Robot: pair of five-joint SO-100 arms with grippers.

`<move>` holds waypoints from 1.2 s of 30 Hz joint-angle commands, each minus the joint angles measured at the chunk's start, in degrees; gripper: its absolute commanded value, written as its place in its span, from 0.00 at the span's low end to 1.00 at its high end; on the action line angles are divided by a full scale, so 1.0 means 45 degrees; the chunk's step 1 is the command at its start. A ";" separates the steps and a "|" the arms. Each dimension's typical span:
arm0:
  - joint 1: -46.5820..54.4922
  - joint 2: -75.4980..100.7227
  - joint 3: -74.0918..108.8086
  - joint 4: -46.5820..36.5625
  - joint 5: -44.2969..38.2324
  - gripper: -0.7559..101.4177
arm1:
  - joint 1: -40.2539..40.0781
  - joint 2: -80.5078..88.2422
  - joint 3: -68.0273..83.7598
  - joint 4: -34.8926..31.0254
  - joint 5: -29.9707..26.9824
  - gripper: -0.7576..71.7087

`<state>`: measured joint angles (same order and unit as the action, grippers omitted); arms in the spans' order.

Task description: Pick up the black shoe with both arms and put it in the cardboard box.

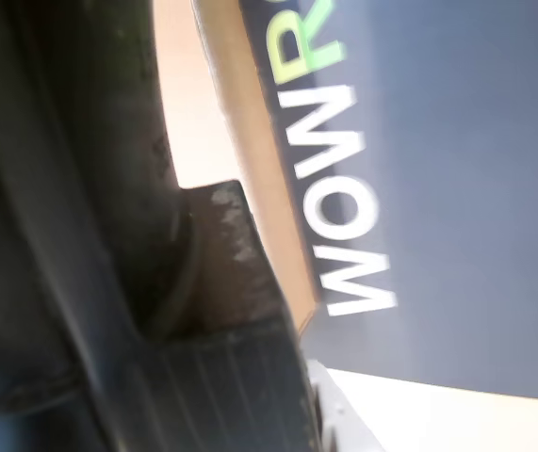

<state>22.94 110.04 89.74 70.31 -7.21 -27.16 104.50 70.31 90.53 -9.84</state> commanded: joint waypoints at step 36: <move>-0.3711 -0.7891 -0.5254 -0.5840 0.0000 0.01 | 0.1992 -0.6074 -0.1152 -0.8066 0.0977 0.01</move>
<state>13.71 73.12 72.33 46.32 -5.98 -20.65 75.85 66.09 55.99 -7.38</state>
